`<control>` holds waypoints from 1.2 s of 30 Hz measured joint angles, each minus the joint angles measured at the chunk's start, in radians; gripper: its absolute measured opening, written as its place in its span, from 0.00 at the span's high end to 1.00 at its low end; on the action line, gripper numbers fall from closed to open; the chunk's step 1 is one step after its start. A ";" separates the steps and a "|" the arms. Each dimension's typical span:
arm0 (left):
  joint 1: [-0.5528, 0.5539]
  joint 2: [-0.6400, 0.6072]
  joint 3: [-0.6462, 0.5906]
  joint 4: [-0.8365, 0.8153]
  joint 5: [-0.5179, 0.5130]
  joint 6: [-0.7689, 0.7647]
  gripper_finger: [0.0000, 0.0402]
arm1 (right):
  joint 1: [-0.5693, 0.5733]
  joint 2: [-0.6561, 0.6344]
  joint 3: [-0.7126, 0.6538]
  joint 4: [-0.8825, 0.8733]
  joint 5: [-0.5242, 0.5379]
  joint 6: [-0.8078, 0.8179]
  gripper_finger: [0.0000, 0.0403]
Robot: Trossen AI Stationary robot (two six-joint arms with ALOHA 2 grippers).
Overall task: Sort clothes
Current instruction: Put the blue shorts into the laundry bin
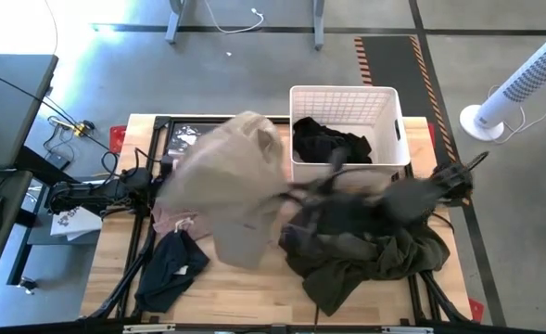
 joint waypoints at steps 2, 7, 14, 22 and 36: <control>0.000 0.000 0.000 0.033 0.078 -0.038 0.85 | 0.016 -0.031 0.007 -0.023 0.020 0.022 0.97; -0.002 0.038 0.128 0.009 0.321 0.021 0.85 | 0.046 -0.029 0.000 -0.238 0.068 0.207 0.96; -0.024 0.363 0.473 -0.566 0.239 0.201 0.88 | 0.054 0.006 0.005 -0.406 0.122 0.404 0.96; -0.035 0.891 0.575 -0.819 0.186 0.299 0.80 | 0.052 0.034 0.002 -0.441 0.145 0.425 0.96; -0.024 1.365 0.650 -0.886 0.174 0.283 0.96 | 0.046 0.036 0.001 -0.545 0.116 0.537 0.96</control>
